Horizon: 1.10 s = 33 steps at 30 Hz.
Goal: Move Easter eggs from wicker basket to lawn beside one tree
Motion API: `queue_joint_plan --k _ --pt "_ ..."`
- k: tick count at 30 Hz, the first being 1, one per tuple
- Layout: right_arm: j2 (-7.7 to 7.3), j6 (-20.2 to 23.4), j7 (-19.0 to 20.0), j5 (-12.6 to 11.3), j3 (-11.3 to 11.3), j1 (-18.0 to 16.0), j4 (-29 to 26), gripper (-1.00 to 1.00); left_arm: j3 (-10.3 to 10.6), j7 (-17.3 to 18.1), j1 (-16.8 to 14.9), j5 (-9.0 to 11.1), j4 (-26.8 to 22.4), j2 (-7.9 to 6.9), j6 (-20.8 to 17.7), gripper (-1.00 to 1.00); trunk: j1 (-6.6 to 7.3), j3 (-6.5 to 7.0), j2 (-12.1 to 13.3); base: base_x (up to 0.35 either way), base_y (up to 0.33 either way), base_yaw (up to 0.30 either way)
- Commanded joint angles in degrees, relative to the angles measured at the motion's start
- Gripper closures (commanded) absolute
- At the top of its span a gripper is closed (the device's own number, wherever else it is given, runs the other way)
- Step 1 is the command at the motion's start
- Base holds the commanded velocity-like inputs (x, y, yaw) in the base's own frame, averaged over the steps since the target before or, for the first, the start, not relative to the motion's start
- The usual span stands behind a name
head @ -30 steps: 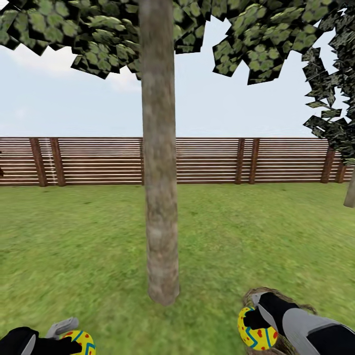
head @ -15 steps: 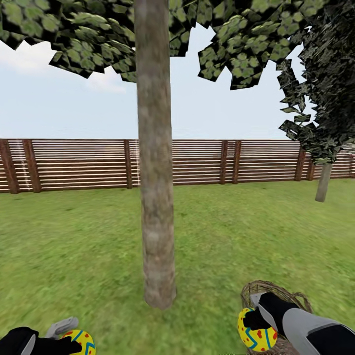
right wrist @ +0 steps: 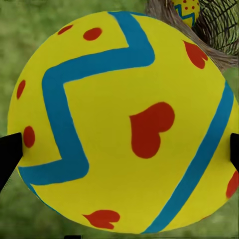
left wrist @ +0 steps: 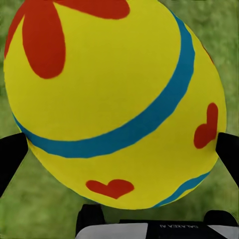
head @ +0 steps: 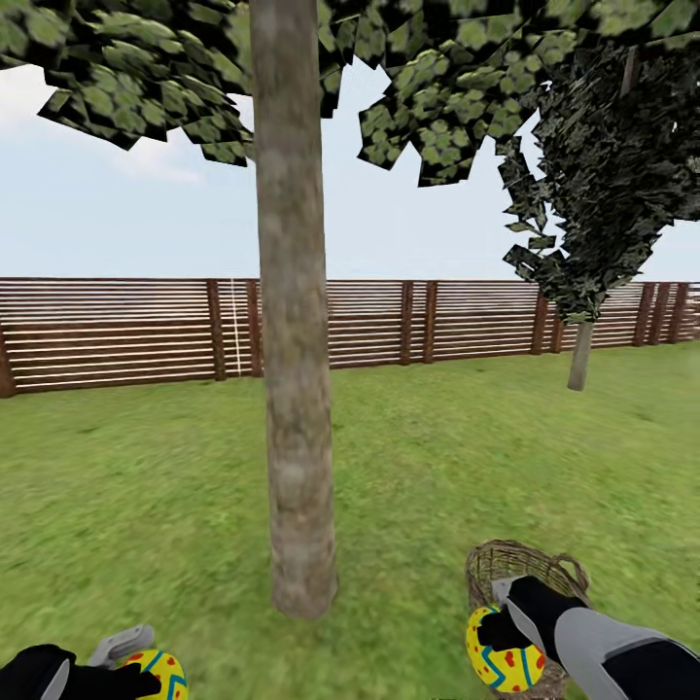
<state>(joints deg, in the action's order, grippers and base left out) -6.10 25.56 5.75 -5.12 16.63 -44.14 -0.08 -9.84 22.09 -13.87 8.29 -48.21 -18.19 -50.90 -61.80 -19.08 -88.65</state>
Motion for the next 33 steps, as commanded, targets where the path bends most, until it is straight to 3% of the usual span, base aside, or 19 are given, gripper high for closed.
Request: queue_joint_plan --k 1,6,7,8,9,10,13,14,16,17,19,20,22,23,24,25,27,33 --pt "-0.02 0.23 0.14 -0.51 0.51 -0.07 -0.01 1.0 -0.21 -0.21 -0.02 0.41 -0.05 0.05 -0.3 1.0 0.0 -0.02 -0.04 0.0 0.306 -0.259" --pt "-0.37 0.25 -0.02 -0.47 0.51 -0.07 -0.01 1.0 -0.14 -0.47 -0.09 0.32 -0.4 0.46 -0.33 1.0 0.0 0.23 -0.04 0.0 0.306 -0.263" --pt "-1.08 0.36 -0.03 -0.46 0.51 -0.07 -0.01 1.0 -0.13 -0.57 -0.1 0.11 -0.09 0.02 -0.33 1.0 0.0 0.27 -0.04 0.032 0.303 -0.268" --pt "-2.69 0.51 0.06 -0.52 0.49 -0.07 -0.03 1.0 -0.2 -0.54 -0.14 0.03 0.2 -1.77 -0.32 1.0 0.0 0.31 -0.04 0.079 0.301 -0.269" --pt "-3.74 0.58 0.16 -0.56 0.33 -0.07 -0.11 1.0 -0.19 -0.26 -0.17 0.23 0.78 -4.69 -0.22 1.0 0.0 0.35 -0.04 0.1 0.298 -0.269" --pt "-4.57 0.66 0.27 -0.67 0.07 -0.07 -0.31 1.0 -0.18 -0.1 -0.18 0.44 1.38 -6.35 0.34 1.0 0.0 0.38 -0.04 0.108 0.296 -0.269" --pt "-5.53 2.19 0.43 -0.82 0.11 -0.07 -0.32 1.0 -0.23 -0.55 -0.31 0.28 2.59 -6.94 1.83 1.0 0.0 0.49 -0.04 0.115 0.295 -0.269" --pt "-5.73 2.27 0.41 -0.8 0.13 -0.07 -0.14 1.0 -0.25 -1.23 -0.34 -0.35 5.15 -7.38 2.16 1.0 0.0 0.53 -0.04 0.122 0.293 -0.269" --pt "-6.34 2.13 0.23 -0.72 0.15 -0.07 0.04 1.0 -0.24 -7.57 -0.36 -3.34 11.11 -8.39 4.7 1.0 0.0 0.6 -0.04 0.123 0.292 -0.269" --pt "-6.39 2.04 0.17 -0.7 0.22 -0.07 0.06 1.0 -0.26 -10.32 -0.36 -3.83 12.66 -8.5 5.32 1.0 0.0 0.64 -0.04 0.124 0.292 -0.269" --pt "-6.12 1.97 0.1 -0.64 0.31 -0.07 0.08 1.0 -0.45 -12.33 -0.53 -4.04 14.78 -8.81 5.52 1.0 0.0 0.72 -0.04 0.13 0.291 -0.269" --pt "-5.89 1.96 0.07 -0.62 0.37 -0.07 0.08 1.0 -1.53 -13.3 -0.59 -4.06 15.74 -9.41 5.54 1.0 0.0 0.76 -0.04 0.15 0.286 -0.269" --pt "-5.73 1.95 0.09 -0.6 0.35 -0.07 0.15 1.0 -7.15 -19.26 -0.62 -4.0 16.28 -10.18 5.55 1.0 0.0 0.84 -0.04 0.168 0.282 -0.269" --pt "-5.77 1.92 0.11 -0.63 0.34 -0.07 0.16 1.0 -8.59 -20.41 -0.63 -3.86 16.22 -10.28 5.51 1.0 0.0 0.88 -0.04 0.174 0.28 -0.269" --pt "-5.9 1.93 0.1 -0.66 0.33 -0.07 0.16 1.0 -9.46 -19.19 -0.66 -3.88 16.12 -10.26 5.46 1.0 0.0 0.92 -0.04 0.175 0.28 -0.269" --pt "-6.15 1.93 0.06 -0.68 0.33 -0.07 0.16 1.0 -9.84 -13.6 -0.75 -4.06 16.01 -10.22 5.48 1.0 0.0 0.96 -0.04 0.176 0.28 -0.269" --pt "-6.36 1.95 0.0 -0.71 0.3 -0.07 0.2 1.0 -9.94 -8.75 -0.8 -4.4 16.13 -10.31 5.59 1.0 0.0 1.03 -0.04 0.167 0.28 -0.269" --pt "-6.07 1.86 -0.04 -0.67 0.31 -0.07 0.25 1.0 -9.94 -7.31 -0.81 -4.08 13.28 -10.04 5.97 1.0 0.0 1.1 -0.04 0.022 0.048 -0.064"
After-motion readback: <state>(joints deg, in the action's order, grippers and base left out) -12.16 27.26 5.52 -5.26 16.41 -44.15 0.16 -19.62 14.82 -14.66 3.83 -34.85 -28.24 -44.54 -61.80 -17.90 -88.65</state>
